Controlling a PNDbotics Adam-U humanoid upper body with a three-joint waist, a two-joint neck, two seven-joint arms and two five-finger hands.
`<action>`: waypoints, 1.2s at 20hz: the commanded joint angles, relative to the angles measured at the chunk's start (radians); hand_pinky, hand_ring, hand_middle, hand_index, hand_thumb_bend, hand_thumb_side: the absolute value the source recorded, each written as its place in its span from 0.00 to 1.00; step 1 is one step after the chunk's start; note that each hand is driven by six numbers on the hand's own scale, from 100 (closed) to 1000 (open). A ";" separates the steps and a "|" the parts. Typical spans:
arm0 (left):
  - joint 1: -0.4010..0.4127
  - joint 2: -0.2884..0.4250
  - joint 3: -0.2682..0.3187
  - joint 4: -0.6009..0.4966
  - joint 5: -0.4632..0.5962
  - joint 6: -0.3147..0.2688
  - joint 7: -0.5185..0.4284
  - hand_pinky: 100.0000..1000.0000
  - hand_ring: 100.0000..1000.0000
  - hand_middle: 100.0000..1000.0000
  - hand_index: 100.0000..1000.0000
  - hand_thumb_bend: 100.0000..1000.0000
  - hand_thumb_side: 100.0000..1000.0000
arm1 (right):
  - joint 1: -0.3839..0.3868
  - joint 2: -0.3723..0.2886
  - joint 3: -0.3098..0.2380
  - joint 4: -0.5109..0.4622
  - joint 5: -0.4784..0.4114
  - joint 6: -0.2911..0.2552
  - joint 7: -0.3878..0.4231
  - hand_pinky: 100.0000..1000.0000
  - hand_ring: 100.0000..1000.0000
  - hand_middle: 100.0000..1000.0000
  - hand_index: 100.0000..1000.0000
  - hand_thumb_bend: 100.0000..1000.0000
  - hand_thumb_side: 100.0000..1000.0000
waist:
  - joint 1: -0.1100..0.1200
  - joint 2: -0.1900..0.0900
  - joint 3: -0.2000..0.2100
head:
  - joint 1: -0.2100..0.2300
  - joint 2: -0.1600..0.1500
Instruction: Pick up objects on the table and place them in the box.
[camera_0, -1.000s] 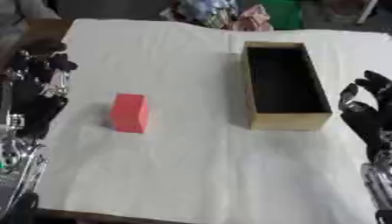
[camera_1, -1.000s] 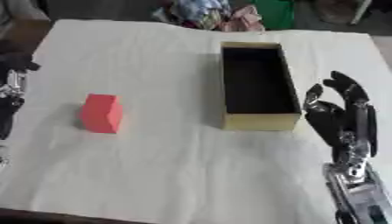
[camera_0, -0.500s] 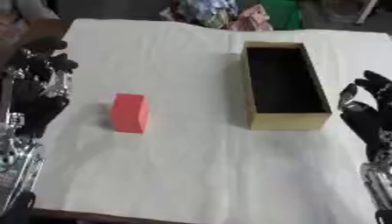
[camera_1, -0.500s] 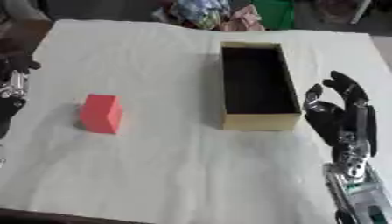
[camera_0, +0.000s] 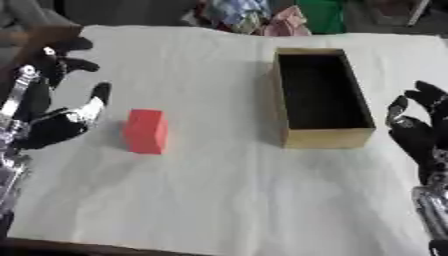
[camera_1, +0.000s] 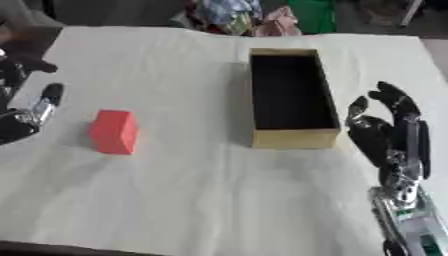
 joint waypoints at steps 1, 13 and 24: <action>-0.036 0.115 -0.054 0.019 -0.054 0.011 -0.054 0.87 0.71 0.80 0.87 0.44 0.01 | -0.006 -0.025 -0.001 -0.016 0.003 -0.002 0.006 0.61 0.93 0.67 0.80 0.00 0.00 | 0.003 -0.020 -0.002 | 0.002 -0.001; -0.219 0.316 -0.165 0.180 -0.264 -0.008 -0.263 0.82 0.71 0.79 0.88 0.59 0.10 | -0.002 -0.021 0.006 -0.013 0.003 -0.002 0.013 0.62 0.93 0.67 0.80 0.00 0.00 | 0.008 -0.027 -0.018 | 0.015 0.006; -0.351 0.265 -0.159 0.324 -0.356 0.003 -0.576 0.79 0.69 0.74 0.87 0.63 0.13 | 0.003 -0.021 0.006 -0.009 0.002 -0.002 0.013 0.61 0.93 0.67 0.80 0.00 0.00 | 0.009 -0.030 -0.019 | 0.012 0.012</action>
